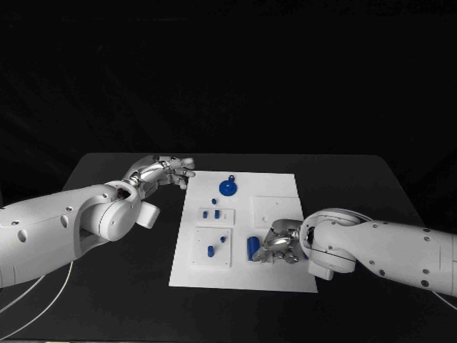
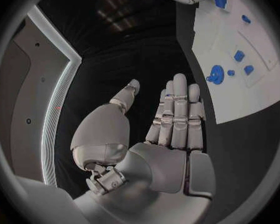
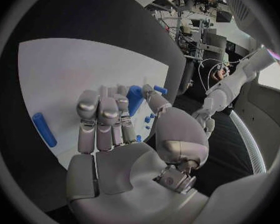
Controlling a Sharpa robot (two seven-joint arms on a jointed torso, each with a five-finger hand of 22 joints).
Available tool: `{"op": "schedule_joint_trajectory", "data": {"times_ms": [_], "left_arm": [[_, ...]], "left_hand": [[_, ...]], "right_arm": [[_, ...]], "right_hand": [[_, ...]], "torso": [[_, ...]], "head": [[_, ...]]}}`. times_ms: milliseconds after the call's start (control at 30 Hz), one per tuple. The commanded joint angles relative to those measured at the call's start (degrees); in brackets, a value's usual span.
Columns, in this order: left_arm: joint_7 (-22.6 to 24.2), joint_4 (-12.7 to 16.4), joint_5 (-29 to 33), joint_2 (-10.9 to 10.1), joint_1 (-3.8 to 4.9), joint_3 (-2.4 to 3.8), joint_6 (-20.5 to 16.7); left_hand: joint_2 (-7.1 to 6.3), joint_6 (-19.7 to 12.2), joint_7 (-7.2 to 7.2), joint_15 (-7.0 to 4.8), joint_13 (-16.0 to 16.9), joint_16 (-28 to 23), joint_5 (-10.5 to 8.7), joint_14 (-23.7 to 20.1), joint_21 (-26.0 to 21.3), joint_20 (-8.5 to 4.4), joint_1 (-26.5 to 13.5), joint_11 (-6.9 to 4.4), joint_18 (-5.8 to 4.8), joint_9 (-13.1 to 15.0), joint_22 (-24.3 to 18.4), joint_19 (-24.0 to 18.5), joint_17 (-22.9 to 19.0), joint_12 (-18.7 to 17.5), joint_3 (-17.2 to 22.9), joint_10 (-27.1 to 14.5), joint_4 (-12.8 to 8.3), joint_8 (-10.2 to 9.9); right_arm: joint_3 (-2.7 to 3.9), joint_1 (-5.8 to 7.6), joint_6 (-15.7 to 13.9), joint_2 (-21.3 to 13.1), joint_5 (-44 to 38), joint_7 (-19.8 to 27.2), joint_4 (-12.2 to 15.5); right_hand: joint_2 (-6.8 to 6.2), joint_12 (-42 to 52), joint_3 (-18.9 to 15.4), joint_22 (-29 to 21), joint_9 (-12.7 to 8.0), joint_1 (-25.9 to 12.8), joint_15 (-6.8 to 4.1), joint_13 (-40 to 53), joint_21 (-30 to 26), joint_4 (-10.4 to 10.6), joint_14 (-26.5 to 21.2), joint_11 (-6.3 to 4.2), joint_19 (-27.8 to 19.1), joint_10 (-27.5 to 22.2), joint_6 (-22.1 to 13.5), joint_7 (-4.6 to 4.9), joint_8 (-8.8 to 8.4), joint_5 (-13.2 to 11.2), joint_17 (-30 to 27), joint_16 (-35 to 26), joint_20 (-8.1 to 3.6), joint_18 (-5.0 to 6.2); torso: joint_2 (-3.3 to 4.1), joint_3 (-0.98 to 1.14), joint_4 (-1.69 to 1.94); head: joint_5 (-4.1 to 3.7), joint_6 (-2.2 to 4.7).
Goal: Assemble the parts on the task board
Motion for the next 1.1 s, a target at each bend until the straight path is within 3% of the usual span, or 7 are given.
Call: {"op": "schedule_joint_trajectory", "data": {"times_ms": [33, 100, 267, 567, 700, 933, 1100], "left_arm": [[0.2, 0.1, 0.3, 0.1, 0.04, 0.04, 0.0], [0.2, 0.1, 0.3, 0.1, 0.04, 0.04, 0.1], [0.2, 0.1, 0.3, 0.1, 0.04, 0.04, 0.1], [-0.3, 0.1, 0.3, 0.1, 0.04, 0.03, -0.1], [-0.3, 0.1, 0.3, 0.1, 0.04, 0.03, -0.2], [-0.3, 0.2, 0.3, 0.0, 0.04, 0.02, -0.2], [-0.4, 0.2, 0.3, 0.0, 0.04, 0.02, -0.2]], "left_hand": [[0.45, -0.5, -0.02, 0.19, 0.1, -0.3, 0.35, 0.4, -0.4, -0.09, 0.2, 0.21, 0.82, -0.1, 0.1, 0.5, 0.1, -0.2, 0.0, -0.4, -0.2, 0.2], [0.46, -0.5, -0.02, 0.19, 0.1, -0.3, 0.35, 0.4, -0.4, -0.08, 0.1, 0.21, 0.82, -0.1, 0.1, 0.5, 0.1, -0.2, 0.0, -0.4, -0.2, 0.2], [0.46, -0.5, -0.01, 0.2, 0.1, -0.3, 0.35, 0.4, -0.4, -0.08, 0.1, 0.21, 0.81, -0.1, 0.1, 0.5, 0.1, -0.2, 0.0, -0.4, -0.2, 0.2], [0.84, -0.4, -0.04, 0.18, 0.1, -0.4, 0.63, 0.4, -0.4, -0.1, 0.6, 0.2, 0.82, -0.1, 0.2, 0.6, 0.2, -0.2, 0.3, -0.3, -0.5, 0.3], [0.86, -0.5, -0.04, 0.18, 0.1, -0.4, 0.66, 0.5, -0.4, -0.1, 0.7, 0.2, 0.81, -0.1, 0.3, 0.6, 0.3, -0.2, 0.3, -0.3, -0.6, 0.3], [0.86, -0.5, -0.03, 0.19, 0.1, -0.4, 0.69, 0.5, -0.5, -0.1, 0.8, 0.2, 0.8, -0.2, 0.3, 0.6, 0.3, -0.2, 0.3, -0.3, -0.7, 0.3], [0.87, -0.5, -0.03, 0.19, 0.1, -0.4, 0.7, 0.5, -0.5, -0.09, 0.9, 0.2, 0.8, -0.2, 0.3, 0.6, 0.3, -0.2, 0.3, -0.3, -0.7, 0.3]], "right_arm": [[0.01, -0.05, 0.8, 0.3, -0.5, 1.0, 0.0], [0.01, -0.05, 0.9, 0.4, -0.8, 0.9, -0.1], [0.01, -0.05, 1.5, 0.6, -1.3, 0.7, -0.4], [0.01, -0.05, 1.9, 1.2, -1.5, 0.5, -0.5], [0.0, -0.05, 1.8, 1.3, -1.8, 0.4, -0.5], [0.0, -0.05, 2.2, 1.0, -1.8, 0.7, -0.4], [0.0, -0.05, 1.8, 0.8, -1.8, 0.9, -0.3]], "right_hand": [[1.43, -0.4, 2.3, 0.4, -0.2, -1.0, -0.08, -0.1, -0.4, 2.1, 0.5, -0.06, -0.1, 0.6, 0.6, 0.01, -0.24, 0.0, -0.1, -0.2, 0.5, 5.97], [2.25, -0.4, 4.4, 0.5, -0.3, -1.2, -0.11, 0.0, -0.3, 3.1, 0.5, -0.05, -0.1, 0.6, 0.8, -0.06, -0.29, 0.0, -0.1, -0.1, 0.57, 5.97], [2.7, -0.2, 9.4, 0.8, -0.4, -1.5, -0.12, 0.1, 0.1, 3.4, 0.6, -0.08, 0.0, 1.0, 1.3, -0.08, -0.4, -0.1, 0.0, 0.0, 0.78, 5.97], [2.4, -0.2, 13.3, 1.0, -0.5, 0.1, -0.02, 0.3, 0.6, -0.4, 0.7, -0.01, 0.3, 1.3, 1.6, -0.03, -0.47, 0.5, -0.1, 0.1, 1.01, 5.97], [0.53, -0.2, 11.2, 0.9, -0.5, -0.3, 0.08, 0.3, 0.8, -2.8, 0.8, 0.08, 0.6, 1.4, 1.8, 0.01, -0.53, 3.0, -0.2, 0.1, 1.31, 5.97], [-3.4, -0.3, 7.2, 0.8, -0.6, 0.8, 0.02, 0.4, 0.8, -3.0, 0.8, 0.04, 0.4, 1.4, 1.7, 0.0, -0.68, 1.4, -0.3, 0.1, 1.27, 5.97], [-3.95, -0.3, 6.4, 0.7, -0.6, 0.9, 0.01, 0.4, 0.6, -2.8, 0.8, 0.03, 0.4, 1.3, 1.8, -0.01, -0.72, 1.0, -0.3, 0.1, 1.26, 5.97]], "torso": [[0.03, -0.02, 0.07], [0.02, -0.03, 0.08], [0.02, -0.07, 0.12], [0.02, -0.07, 0.08], [0.02, -0.05, 0.09], [0.02, -0.04, 0.06], [0.02, -0.03, 0.05]], "head": [[-0.02, -0.12], [-0.02, -0.13], [0.0, -0.23], [0.09, -0.38], [0.14, -0.38], [0.19, -0.35], [0.14, -0.31]]}}
